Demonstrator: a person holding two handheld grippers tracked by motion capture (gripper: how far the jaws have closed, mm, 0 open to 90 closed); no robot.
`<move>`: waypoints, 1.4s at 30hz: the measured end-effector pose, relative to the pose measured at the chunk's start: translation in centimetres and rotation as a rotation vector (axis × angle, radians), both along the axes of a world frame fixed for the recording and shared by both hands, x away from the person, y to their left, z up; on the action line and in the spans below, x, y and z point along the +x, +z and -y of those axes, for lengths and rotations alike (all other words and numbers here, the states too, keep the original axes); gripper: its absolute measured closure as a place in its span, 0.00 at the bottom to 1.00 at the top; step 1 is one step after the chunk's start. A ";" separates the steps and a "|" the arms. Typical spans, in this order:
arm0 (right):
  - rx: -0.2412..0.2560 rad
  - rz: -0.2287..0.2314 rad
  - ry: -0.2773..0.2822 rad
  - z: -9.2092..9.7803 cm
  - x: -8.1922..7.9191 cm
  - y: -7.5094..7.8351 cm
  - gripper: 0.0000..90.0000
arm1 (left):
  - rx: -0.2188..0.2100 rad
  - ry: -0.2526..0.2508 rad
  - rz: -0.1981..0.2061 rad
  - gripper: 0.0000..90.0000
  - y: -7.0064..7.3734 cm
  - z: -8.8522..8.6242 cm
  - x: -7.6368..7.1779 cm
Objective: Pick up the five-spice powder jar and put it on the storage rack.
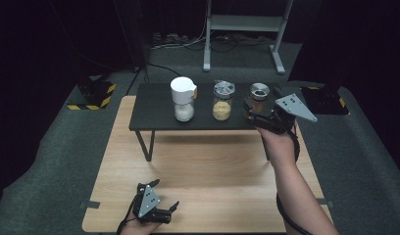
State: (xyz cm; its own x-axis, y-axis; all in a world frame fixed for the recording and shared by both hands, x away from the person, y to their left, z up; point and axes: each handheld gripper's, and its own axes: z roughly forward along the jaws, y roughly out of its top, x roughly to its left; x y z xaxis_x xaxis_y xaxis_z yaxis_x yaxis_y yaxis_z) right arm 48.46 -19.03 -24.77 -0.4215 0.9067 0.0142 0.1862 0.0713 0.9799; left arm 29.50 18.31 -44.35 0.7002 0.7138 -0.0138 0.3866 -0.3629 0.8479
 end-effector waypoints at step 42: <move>-0.040 0.015 0.039 -0.1 -7.4 0.2 0.00 | 0.016 -0.001 -0.003 0.01 0.0 0.2 0.0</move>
